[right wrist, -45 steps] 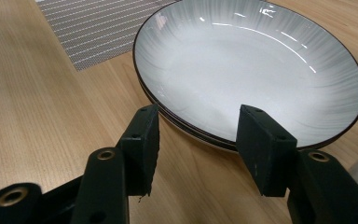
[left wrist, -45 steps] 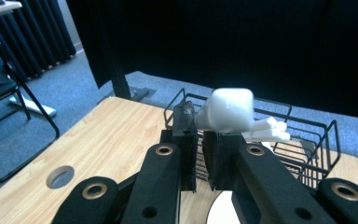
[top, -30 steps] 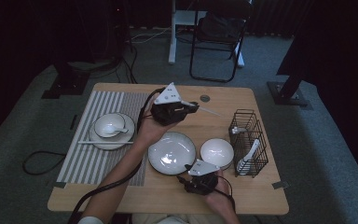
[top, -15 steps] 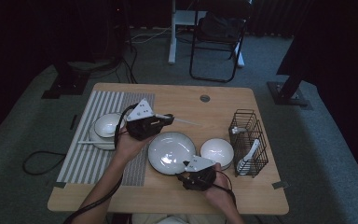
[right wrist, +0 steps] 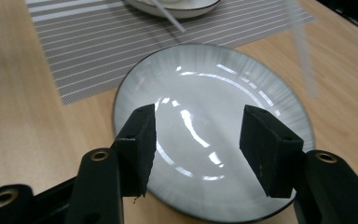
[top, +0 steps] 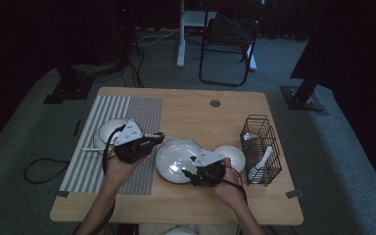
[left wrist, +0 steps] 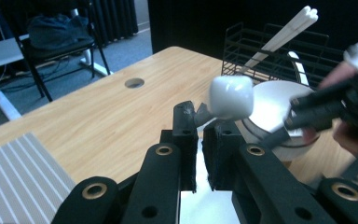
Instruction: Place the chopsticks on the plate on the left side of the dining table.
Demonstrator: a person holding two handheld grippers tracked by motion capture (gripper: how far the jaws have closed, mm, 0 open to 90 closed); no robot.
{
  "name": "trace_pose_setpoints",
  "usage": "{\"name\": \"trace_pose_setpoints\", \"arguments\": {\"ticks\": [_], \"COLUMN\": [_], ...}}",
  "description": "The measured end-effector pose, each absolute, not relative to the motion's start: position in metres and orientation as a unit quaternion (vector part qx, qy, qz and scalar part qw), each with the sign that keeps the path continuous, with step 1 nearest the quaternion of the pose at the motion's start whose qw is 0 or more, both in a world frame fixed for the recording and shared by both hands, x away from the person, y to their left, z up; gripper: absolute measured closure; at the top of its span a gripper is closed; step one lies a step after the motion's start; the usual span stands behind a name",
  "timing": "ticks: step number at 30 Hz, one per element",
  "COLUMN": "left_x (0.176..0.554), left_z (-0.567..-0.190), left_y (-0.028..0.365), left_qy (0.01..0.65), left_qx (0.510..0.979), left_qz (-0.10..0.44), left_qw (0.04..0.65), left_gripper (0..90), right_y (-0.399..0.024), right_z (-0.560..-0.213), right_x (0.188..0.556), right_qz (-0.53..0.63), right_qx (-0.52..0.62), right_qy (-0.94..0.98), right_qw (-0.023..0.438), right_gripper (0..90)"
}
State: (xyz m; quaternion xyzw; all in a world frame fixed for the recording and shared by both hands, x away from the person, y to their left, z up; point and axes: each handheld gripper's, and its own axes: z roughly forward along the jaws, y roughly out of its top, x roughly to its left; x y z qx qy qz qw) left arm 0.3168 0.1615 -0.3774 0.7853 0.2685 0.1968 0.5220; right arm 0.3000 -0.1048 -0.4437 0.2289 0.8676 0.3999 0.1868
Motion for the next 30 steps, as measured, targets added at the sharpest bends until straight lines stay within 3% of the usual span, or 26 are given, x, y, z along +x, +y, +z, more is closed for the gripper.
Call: {"name": "trace_pose_setpoints", "arguments": {"ticks": [10, 20, 30], "left_x": [0.295, 0.274, 0.268], "left_z": [-0.382, -0.378, -0.369], "left_y": [0.171, 0.178, 0.187], "left_qy": [0.275, 0.270, 0.265], "left_qx": [0.787, 0.788, 0.782], "left_qz": [0.210, 0.213, 0.196], "left_qw": [0.511, 0.510, 0.528], "left_gripper": [84.7, 84.7, 84.7], "right_y": [-0.097, -0.078, -0.054], "right_z": [-0.429, -0.410, -0.427], "right_x": [0.318, 0.332, 0.344], "right_qz": [0.399, 0.399, 0.363], "right_qx": [0.225, 0.195, 0.194], "right_qy": [0.868, 0.874, 0.894], "right_qw": [0.192, 0.196, 0.178], "right_gripper": [46.4, 54.5, 62.9]}}
